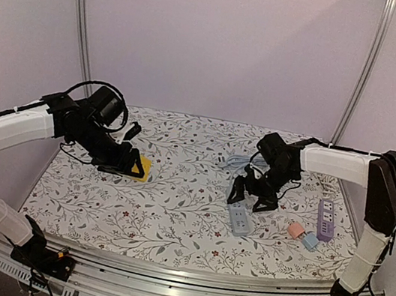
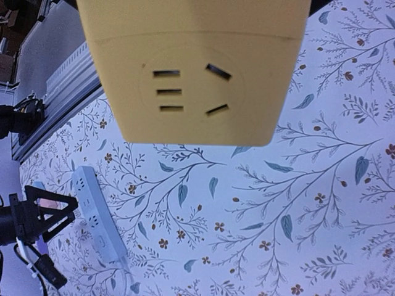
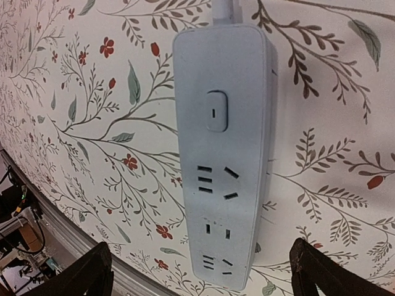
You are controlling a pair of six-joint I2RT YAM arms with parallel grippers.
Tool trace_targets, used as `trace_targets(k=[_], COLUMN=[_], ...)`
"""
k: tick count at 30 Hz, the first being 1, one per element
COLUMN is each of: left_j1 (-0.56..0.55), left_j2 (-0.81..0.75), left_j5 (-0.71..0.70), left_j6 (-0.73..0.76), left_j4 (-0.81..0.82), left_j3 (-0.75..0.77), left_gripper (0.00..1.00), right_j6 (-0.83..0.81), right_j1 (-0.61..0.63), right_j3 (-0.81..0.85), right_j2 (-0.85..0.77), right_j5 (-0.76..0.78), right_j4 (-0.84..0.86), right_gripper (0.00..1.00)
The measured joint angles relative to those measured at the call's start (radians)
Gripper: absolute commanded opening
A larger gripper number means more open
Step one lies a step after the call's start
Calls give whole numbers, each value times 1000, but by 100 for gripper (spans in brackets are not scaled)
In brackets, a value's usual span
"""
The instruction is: Insert the plug
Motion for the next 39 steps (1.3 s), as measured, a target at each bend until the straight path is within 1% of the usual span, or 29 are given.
trace_targets(k=[5,12,20,30,39], left_j1=[0,0,0,40,67], left_j2=[0,0,0,25,45], left_j5=[0,-4,-22,-50,-58], left_j6=[5,13,42,128,196], left_j4=[-4,-4,-7,-57,-89], left_j3=[0,0,0,37,54], left_gripper=[0,0,0,0,0], right_j6=[-19,-47,-44,-34,-10], right_j1=[10,55,66,117,134], right_j3=[-15,-16,2,151,347], right_j2=[10,23,88,182,318], right_j5=[-3,-37,-83,-151,-209], right_j4=[4,11,11,15,7], right_gripper=[99,99,99,99,99])
